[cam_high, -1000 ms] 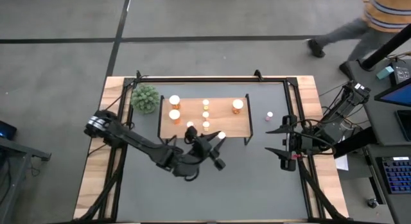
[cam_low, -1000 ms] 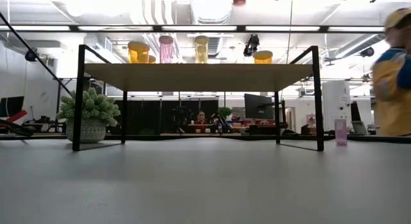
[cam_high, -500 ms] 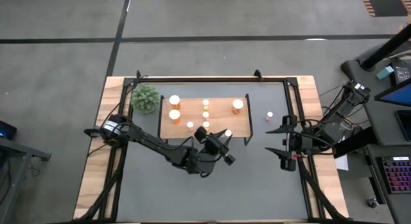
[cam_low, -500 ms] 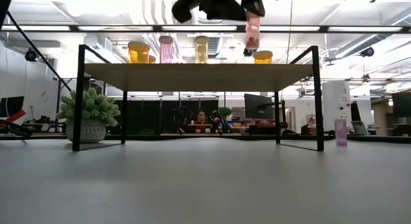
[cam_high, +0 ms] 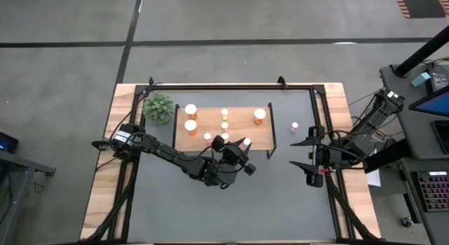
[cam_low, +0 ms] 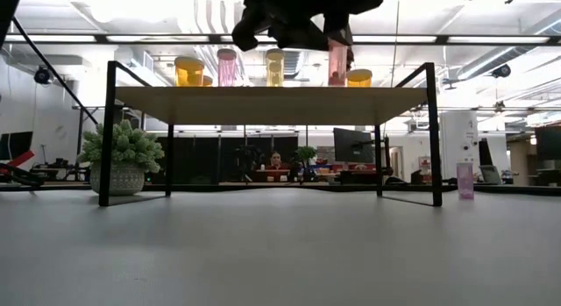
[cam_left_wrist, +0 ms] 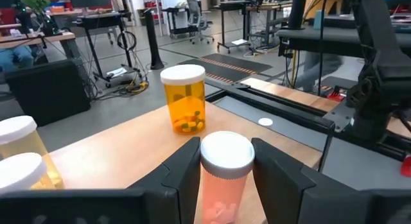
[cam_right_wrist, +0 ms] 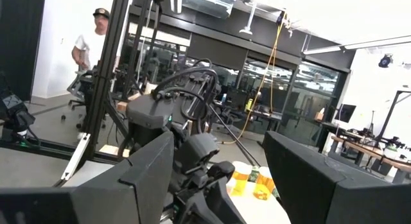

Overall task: Pick and place medicine bottles onto shelf by color
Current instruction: Put the pink pill bottle on the shelf

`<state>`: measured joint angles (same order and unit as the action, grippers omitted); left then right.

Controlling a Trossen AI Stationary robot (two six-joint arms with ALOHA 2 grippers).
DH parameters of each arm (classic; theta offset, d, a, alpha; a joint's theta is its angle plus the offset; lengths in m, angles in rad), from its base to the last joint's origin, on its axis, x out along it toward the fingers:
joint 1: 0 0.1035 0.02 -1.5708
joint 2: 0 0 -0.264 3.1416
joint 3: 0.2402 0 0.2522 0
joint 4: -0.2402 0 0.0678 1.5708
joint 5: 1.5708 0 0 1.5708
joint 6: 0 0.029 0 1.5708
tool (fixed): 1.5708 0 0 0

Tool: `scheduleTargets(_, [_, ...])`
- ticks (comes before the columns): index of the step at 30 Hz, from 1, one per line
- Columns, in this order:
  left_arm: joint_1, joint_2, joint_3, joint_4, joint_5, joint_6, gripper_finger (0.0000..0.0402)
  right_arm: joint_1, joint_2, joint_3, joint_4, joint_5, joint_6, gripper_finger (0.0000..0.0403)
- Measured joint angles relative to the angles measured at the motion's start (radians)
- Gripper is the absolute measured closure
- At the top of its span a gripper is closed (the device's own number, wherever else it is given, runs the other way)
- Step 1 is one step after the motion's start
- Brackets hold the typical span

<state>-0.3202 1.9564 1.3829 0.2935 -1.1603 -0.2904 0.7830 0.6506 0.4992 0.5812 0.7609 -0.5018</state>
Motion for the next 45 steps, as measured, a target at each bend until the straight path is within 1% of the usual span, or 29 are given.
scheduleTargets(13, [0.007,0.000,-0.002,-0.024,-0.007,0.008,0.0288,0.000,0.000,0.000,0.000,0.000,0.000,0.0170])
scheduleTargets(20, [0.013,0.000,-0.002,-0.023,-0.008,-0.019,0.0288,0.000,0.000,0.000,0.000,0.000,-0.008,0.0170])
scheduleTargets(45, [0.020,0.000,-0.002,-0.024,-0.007,-0.019,0.0288,0.000,0.000,0.000,-0.006,0.000,-0.006,0.0170])
